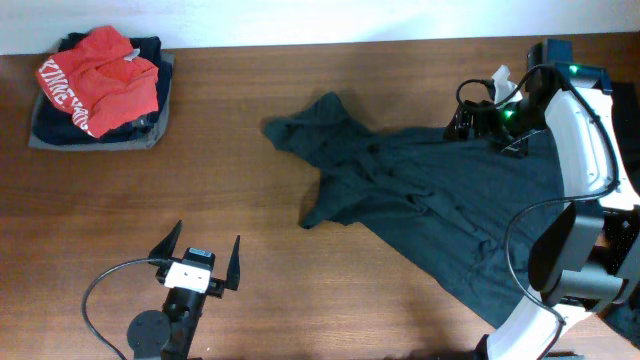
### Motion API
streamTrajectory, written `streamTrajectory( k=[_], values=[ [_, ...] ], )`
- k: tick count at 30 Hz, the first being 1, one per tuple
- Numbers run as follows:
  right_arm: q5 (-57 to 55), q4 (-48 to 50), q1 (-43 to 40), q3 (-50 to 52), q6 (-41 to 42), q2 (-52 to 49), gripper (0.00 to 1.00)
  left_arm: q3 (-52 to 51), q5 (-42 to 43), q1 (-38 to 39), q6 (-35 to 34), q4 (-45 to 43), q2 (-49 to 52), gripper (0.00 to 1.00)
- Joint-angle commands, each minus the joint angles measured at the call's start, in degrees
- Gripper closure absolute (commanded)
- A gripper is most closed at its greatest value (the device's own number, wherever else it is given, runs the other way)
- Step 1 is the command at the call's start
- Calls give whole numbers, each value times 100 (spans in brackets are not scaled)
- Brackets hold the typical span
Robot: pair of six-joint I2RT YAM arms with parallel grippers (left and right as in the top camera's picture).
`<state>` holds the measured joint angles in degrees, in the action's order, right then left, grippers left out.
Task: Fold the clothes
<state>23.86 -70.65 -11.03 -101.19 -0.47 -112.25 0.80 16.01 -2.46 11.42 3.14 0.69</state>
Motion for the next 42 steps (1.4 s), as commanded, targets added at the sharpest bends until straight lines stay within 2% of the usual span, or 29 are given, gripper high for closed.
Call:
streamTrajectory(
  k=[1, 8, 16, 19, 23, 29, 32, 38, 42],
  values=[
    [-55, -57, 57, -61, -59, -63, 1, -28, -125, -33, 114, 15, -33, 1],
    [-393, -216, 42, -61, 155, -63, 1, -28, -361, -33, 109, -155, -33, 1],
    [-516, -654, 48, -61, 66, -63, 1, -26, 1314, -33, 46, -1755, -28, 1],
    [-509, -649, 48, -61, 68, -63, 1, -15, 1335, -33, 44, -2417, 11, 1],
    [-507, -640, 52, -61, 70, -63, 1, 319, 1349, -31, -42, -2577, 363, 1],
    [-509, -564, 52, -61, 70, -63, 1, 1834, 1838, -33, -37, -2044, 2022, 1],
    [-503, -544, 52, -61, 74, -63, 1, 2907, 2636, -33, -39, -1528, 3359, 1],
    [-507, -623, 52, -61, 70, -63, 1, 3912, 4485, -26, -48, -1550, 5152, 1],
    [-507, -651, 52, -61, 70, -63, 1, 4562, 4717, 79, -343, -1012, 6168, 1]
  ],
)
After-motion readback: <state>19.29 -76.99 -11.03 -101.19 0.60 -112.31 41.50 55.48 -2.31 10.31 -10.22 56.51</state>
